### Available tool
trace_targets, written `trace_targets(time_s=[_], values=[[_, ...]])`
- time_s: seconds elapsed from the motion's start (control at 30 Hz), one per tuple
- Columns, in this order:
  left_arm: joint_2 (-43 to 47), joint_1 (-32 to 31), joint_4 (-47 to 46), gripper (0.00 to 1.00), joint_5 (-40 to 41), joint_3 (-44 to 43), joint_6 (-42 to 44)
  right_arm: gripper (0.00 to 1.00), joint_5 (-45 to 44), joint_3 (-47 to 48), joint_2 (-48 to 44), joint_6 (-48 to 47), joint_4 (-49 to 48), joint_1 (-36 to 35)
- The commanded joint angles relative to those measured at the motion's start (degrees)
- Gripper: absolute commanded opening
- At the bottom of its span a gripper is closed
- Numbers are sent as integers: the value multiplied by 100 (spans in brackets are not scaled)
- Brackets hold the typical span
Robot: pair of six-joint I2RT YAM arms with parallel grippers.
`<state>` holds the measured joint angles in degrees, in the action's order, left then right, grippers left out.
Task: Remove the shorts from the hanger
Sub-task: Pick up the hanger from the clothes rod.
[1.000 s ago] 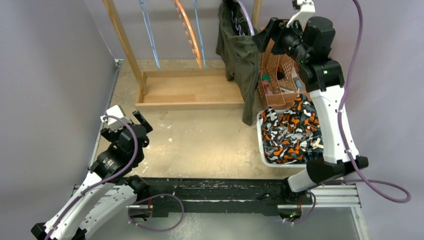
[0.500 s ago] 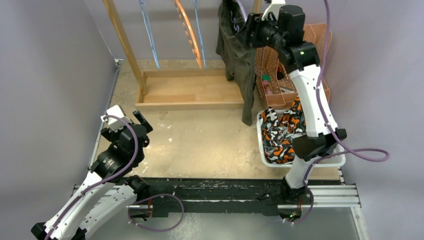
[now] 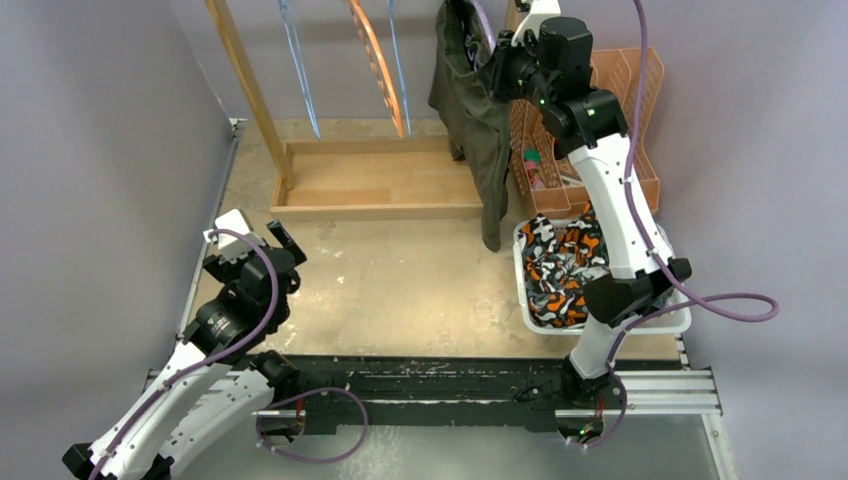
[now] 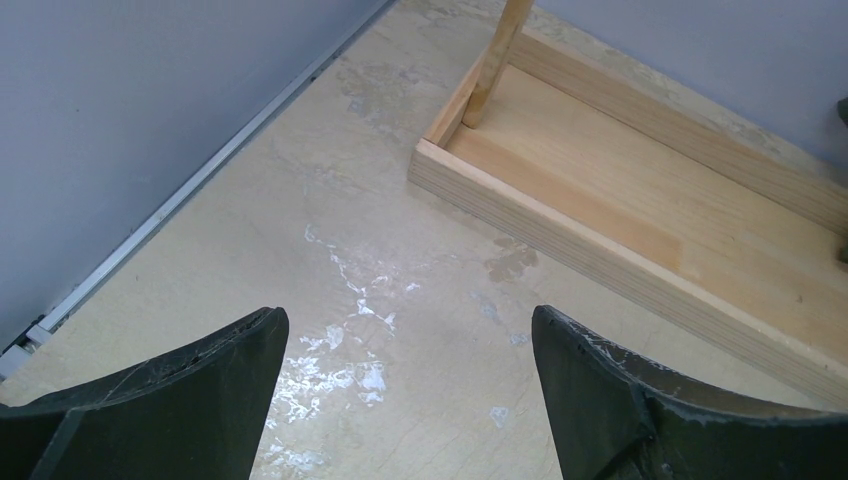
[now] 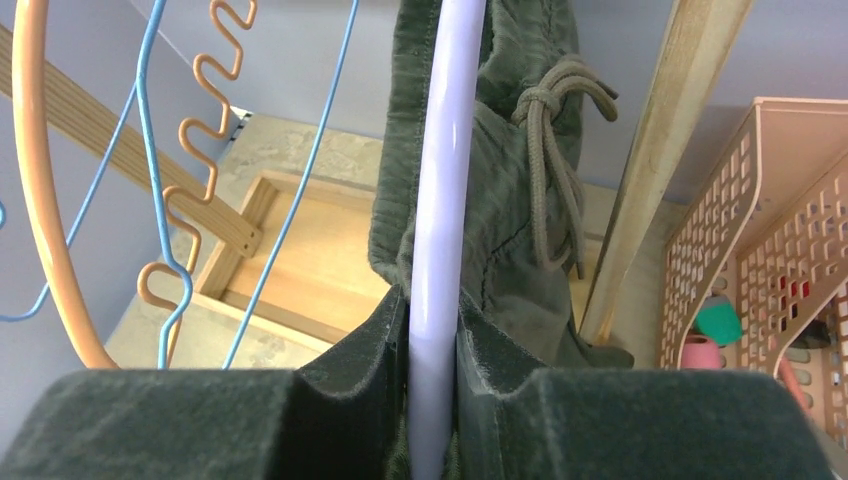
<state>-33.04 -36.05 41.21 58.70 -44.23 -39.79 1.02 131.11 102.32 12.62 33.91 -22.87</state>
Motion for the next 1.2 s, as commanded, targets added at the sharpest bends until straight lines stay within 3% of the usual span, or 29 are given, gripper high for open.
trace_targets(time_s=[0.0,0.3,0.9,1.03,1.17], values=[[-20,19,-150,91,3,-32,66,0,-146,89,-478,283,-726,-44],[25,19,-140,91,34,-33,47,0,-92,-365,-963,841,-1520,-50],[40,19,-122,91,63,-33,24,0,828,-899,-1544,1127,-1389,-50],[52,20,-113,91,78,-42,15,0,1031,-1517,-1881,1255,-1391,-50],[67,19,-97,91,106,-42,-9,0,693,-2625,-2455,1430,-1619,-45]])
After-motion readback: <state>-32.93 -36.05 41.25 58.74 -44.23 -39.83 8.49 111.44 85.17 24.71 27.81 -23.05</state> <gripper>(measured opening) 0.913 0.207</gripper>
